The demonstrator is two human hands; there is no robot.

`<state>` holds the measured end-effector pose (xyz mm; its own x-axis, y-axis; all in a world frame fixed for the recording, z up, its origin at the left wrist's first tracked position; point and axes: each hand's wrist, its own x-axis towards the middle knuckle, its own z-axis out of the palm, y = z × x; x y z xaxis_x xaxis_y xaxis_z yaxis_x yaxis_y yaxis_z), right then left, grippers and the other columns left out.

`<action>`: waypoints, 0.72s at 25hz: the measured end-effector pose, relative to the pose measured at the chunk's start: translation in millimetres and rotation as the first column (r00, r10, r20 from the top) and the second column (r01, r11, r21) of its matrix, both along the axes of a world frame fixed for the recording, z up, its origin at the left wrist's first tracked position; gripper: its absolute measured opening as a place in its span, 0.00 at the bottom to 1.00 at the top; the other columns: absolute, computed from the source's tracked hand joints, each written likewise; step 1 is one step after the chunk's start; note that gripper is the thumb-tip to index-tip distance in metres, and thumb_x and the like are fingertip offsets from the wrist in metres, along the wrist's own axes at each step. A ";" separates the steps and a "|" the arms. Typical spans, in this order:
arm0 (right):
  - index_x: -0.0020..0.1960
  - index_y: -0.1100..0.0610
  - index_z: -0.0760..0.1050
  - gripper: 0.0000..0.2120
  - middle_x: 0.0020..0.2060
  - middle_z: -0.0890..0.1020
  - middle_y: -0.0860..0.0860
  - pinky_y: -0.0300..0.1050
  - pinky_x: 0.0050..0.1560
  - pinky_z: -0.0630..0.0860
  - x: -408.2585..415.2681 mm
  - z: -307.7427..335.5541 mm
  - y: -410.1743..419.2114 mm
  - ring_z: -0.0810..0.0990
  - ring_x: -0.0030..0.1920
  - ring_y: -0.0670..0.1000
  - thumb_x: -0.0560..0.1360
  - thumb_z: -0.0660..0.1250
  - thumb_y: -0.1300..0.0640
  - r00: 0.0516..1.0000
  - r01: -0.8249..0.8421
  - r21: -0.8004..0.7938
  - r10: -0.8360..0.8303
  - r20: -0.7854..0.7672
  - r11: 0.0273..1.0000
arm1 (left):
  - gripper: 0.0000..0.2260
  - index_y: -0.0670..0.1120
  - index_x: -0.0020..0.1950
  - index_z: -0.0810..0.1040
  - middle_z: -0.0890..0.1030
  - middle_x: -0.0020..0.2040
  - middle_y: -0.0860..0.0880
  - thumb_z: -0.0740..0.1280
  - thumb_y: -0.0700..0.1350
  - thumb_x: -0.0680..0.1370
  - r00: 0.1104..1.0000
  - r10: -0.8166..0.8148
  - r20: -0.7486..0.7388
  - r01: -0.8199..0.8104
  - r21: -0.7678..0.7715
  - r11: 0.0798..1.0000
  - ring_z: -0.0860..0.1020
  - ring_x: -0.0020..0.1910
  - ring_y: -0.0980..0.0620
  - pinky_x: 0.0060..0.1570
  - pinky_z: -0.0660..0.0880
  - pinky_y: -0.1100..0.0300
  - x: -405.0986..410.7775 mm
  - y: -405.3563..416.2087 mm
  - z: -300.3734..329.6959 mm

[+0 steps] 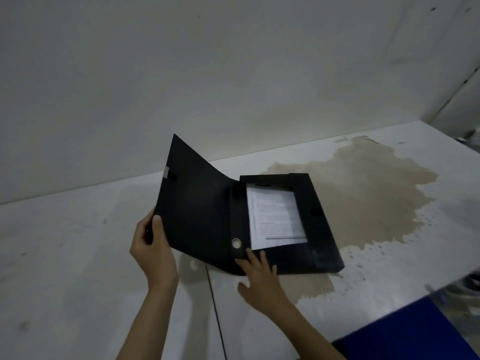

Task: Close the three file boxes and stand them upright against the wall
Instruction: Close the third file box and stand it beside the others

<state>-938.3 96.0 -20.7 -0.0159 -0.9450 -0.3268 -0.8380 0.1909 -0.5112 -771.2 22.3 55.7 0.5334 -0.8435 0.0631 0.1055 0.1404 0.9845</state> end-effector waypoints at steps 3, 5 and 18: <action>0.73 0.47 0.56 0.27 0.76 0.52 0.49 0.52 0.76 0.45 28.4 13.9 -6.4 0.47 0.76 0.51 0.77 0.60 0.56 0.948 -0.147 0.029 0.132 0.291 0.989 | 0.08 0.52 0.52 0.79 0.81 0.48 0.59 0.63 0.45 0.77 0.994 0.106 0.004 -0.106 -0.068 0.992 0.79 0.49 0.65 0.46 0.74 0.74 22.2 6.2 14.8; 0.72 0.50 0.60 0.24 0.72 0.62 0.49 0.29 0.68 0.60 36.0 27.3 -12.2 0.61 0.72 0.47 0.78 0.60 0.59 0.839 -0.182 0.020 0.144 0.524 0.983 | 0.08 0.51 0.53 0.79 0.81 0.49 0.58 0.63 0.45 0.77 0.993 0.109 0.040 -0.104 -0.109 0.989 0.79 0.50 0.63 0.49 0.75 0.71 27.1 9.2 21.2; 0.66 0.46 0.66 0.18 0.62 0.76 0.52 0.55 0.59 0.76 -32.0 120.6 -81.7 0.77 0.58 0.52 0.77 0.59 0.46 0.591 0.344 -0.077 -0.152 0.792 0.936 | 0.20 0.68 0.68 0.58 0.57 0.71 0.66 0.57 0.61 0.76 0.303 -0.775 0.555 0.727 0.392 0.564 0.54 0.72 0.60 0.70 0.52 0.61 -33.6 19.2 -12.1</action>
<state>-970.2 14.3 99.9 -0.0961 -0.9858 -0.1380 -0.0567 0.1438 -0.9880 -804.8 41.5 43.6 -0.4905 -0.8714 0.0117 -0.4732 0.2776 0.8361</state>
